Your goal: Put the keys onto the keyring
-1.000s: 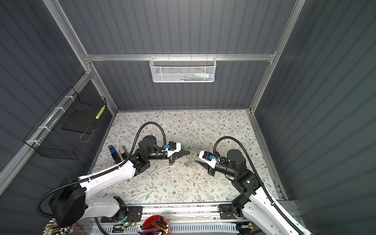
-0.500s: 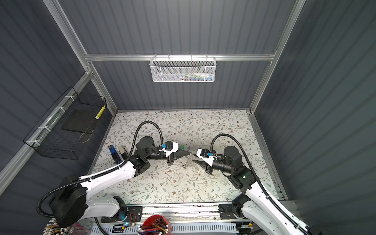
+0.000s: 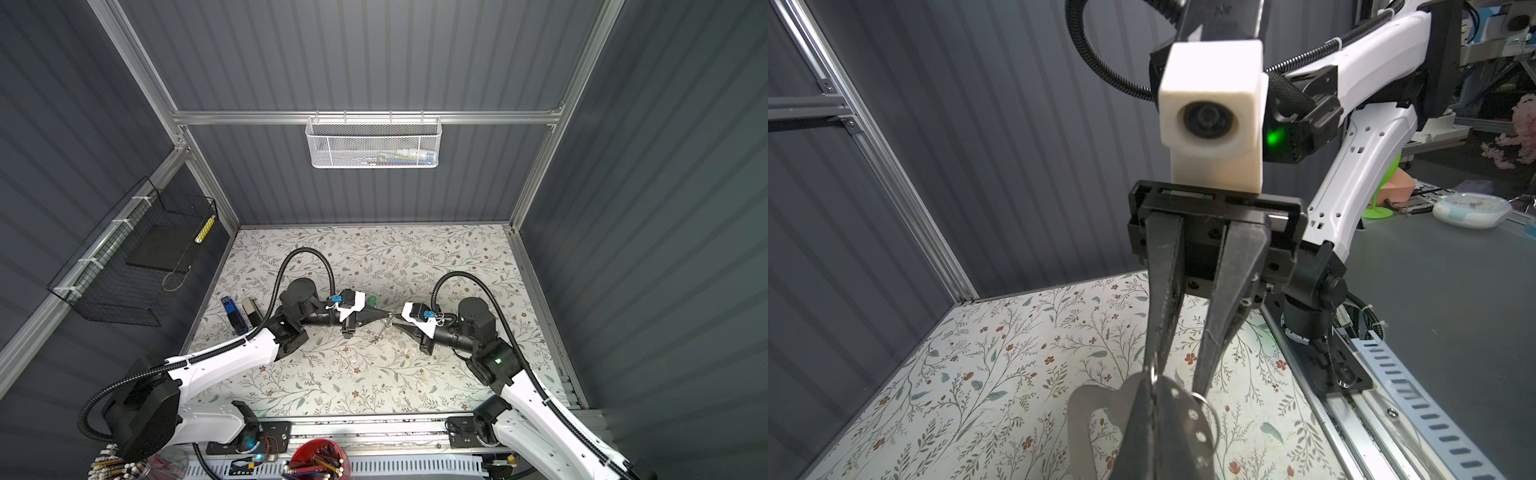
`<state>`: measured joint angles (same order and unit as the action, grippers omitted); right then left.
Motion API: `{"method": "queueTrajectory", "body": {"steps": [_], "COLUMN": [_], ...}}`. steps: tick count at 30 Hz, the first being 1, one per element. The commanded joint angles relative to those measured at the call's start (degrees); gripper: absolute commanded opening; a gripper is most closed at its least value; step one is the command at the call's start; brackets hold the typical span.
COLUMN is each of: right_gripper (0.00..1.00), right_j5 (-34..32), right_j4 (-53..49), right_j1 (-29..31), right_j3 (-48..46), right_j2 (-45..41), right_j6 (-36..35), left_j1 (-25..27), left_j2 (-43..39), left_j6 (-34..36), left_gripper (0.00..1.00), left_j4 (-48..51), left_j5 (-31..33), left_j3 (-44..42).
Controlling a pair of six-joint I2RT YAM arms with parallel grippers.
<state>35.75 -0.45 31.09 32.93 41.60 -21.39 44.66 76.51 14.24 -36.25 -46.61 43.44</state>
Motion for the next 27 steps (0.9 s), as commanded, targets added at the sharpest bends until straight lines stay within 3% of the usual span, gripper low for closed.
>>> {"method": "queueTrajectory", "body": {"steps": [1, 7, 16, 27], "right_gripper": [0.22, 0.24, 0.35, 0.49], "right_j5": [1.69, 0.74, -11.02, -8.32], "right_j4": [3.13, 2.03, -2.29, 1.39], "right_j1": [0.01, -0.03, -0.42, -2.21], "right_j3": [1.79, 1.59, -2.64, -7.17], "right_j2": [-0.82, -1.06, -6.50, -6.72], "right_j6": [0.53, 0.46, -1.13, 2.99], "left_j1": [1.02, 1.34, 1.39, 1.39], "left_j2": [0.46, -0.06, -2.36, -4.58], "left_j6": [2.49, 4.41, 4.46, 7.43], "left_gripper": [0.00, 0.00, 0.00, 0.00], "left_j4": [2.86, 4.93, 5.49, 11.12], "left_j5": [-1.56, -0.22, 1.79, 0.84], "left_j3": [2.00, 2.52, 1.66, 3.68]}}
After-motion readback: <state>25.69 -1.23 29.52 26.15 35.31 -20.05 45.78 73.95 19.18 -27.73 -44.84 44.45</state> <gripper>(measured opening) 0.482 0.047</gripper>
